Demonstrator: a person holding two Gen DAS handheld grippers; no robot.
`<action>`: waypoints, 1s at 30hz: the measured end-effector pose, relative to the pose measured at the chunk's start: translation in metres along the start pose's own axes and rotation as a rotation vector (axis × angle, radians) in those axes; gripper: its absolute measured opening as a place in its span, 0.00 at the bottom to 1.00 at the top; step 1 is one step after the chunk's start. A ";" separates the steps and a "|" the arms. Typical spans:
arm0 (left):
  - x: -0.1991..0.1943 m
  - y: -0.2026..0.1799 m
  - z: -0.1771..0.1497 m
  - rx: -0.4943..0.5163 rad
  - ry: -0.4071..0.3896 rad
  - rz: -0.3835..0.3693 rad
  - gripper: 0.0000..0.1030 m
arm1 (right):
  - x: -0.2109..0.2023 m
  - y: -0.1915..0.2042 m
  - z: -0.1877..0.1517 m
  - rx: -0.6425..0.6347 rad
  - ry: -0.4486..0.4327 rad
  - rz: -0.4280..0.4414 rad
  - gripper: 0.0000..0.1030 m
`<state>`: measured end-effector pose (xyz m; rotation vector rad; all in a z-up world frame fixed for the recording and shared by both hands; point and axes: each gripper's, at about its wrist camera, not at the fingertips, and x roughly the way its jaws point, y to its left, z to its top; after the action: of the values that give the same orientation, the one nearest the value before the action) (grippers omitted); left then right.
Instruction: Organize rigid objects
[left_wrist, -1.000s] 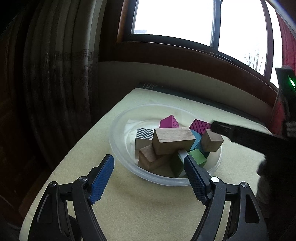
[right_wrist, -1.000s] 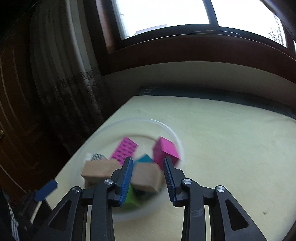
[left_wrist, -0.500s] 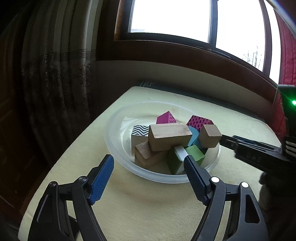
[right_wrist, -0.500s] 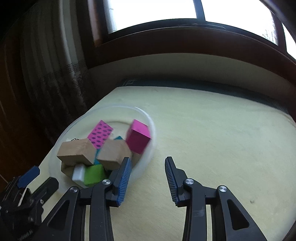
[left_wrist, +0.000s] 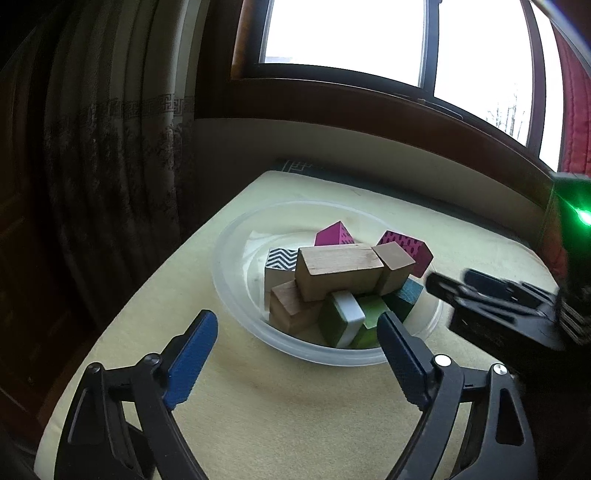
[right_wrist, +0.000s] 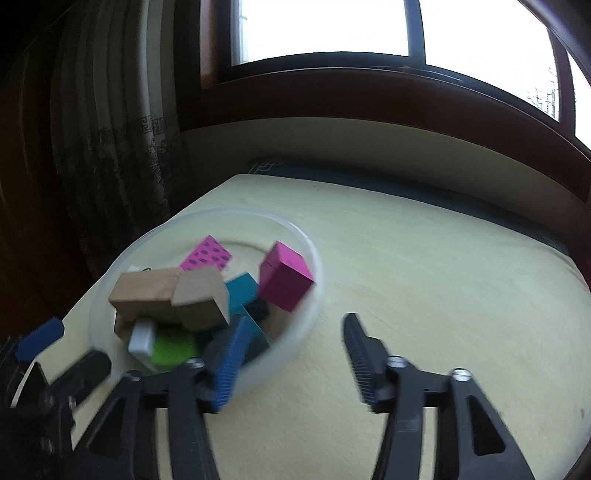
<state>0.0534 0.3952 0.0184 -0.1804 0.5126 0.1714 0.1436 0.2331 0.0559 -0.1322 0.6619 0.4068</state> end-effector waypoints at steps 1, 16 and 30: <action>-0.001 -0.001 0.000 0.002 -0.001 0.004 0.87 | -0.005 -0.004 -0.003 0.006 -0.003 -0.001 0.74; -0.005 -0.007 -0.013 0.008 0.058 0.101 0.95 | -0.035 -0.023 -0.020 0.018 -0.032 0.041 0.99; -0.014 0.013 -0.004 0.032 0.014 0.309 0.98 | -0.038 -0.017 -0.023 -0.024 -0.059 0.018 1.00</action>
<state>0.0371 0.4054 0.0201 -0.0701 0.5552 0.4636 0.1102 0.1992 0.0617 -0.1365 0.6002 0.4349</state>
